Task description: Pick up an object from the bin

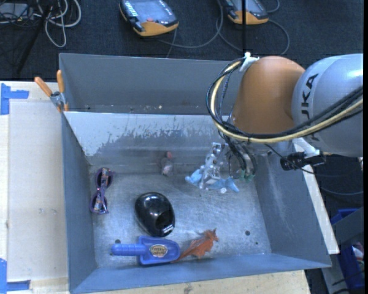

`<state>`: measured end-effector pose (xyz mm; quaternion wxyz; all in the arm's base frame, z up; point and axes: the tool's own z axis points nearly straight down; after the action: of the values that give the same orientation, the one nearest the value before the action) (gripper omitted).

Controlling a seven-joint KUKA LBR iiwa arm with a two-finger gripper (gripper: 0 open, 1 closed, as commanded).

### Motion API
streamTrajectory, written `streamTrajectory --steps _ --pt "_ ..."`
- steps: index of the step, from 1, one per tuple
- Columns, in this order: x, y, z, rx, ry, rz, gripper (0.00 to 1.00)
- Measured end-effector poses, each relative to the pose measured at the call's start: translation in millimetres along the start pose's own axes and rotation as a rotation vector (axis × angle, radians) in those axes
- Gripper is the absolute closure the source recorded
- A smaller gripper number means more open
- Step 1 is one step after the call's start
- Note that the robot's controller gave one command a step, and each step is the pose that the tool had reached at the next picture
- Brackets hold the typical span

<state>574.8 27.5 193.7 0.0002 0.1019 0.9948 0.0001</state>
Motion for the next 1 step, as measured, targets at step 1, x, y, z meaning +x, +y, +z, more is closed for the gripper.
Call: streamTrajectory --steps 1 --pt "0.1 0.1 0.1 0.000 0.000 0.000 1.00"
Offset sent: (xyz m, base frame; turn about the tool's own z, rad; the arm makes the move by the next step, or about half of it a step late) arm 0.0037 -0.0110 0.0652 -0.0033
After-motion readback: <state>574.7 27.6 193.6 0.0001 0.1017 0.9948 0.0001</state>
